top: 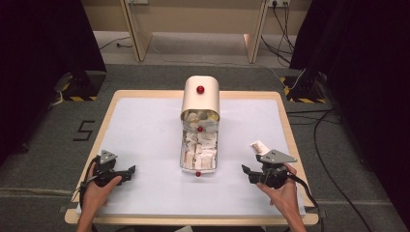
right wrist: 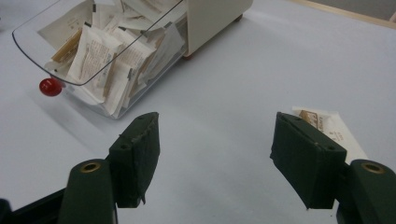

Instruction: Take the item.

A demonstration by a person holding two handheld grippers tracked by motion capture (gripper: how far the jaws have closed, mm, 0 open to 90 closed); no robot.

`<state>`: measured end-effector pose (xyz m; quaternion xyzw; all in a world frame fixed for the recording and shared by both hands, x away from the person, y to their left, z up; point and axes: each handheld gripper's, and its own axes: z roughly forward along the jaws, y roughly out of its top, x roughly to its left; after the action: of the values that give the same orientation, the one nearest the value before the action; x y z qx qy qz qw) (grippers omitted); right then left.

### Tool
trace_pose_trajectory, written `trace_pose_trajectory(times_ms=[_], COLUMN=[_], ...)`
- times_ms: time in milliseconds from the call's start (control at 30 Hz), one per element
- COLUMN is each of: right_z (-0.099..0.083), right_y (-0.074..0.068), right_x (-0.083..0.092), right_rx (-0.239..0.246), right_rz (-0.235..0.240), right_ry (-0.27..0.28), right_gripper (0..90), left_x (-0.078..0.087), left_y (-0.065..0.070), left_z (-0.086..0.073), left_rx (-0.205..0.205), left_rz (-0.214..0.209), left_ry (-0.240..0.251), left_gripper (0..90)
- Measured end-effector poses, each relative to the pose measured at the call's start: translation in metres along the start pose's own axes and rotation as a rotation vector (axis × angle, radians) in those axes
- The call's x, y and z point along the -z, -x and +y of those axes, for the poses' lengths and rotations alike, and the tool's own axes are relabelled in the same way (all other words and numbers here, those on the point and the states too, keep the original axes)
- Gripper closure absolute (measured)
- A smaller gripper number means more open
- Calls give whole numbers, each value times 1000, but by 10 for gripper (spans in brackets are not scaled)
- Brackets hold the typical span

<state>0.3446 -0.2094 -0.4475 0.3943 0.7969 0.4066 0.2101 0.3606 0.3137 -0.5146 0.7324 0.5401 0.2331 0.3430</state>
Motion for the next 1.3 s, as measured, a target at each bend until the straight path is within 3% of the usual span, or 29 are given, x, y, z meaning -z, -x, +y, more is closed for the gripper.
trace_pose_trajectory(times_ms=[467,800,1300], right_z=[-10,-25,-38], right_y=[-13,-9,-14], right_x=[4,9,13], right_rx=[29,-33,-36], right_rz=[8,31,45], right_ry=[-16,-16,-45], right_gripper=[329,331,322], left_x=[0,0,0], left_y=[0,0,0], left_z=[0,0,0], left_rx=[0,0,0], left_rz=[0,0,0], left_ry=[1,0,1], left_gripper=[114,114,114])
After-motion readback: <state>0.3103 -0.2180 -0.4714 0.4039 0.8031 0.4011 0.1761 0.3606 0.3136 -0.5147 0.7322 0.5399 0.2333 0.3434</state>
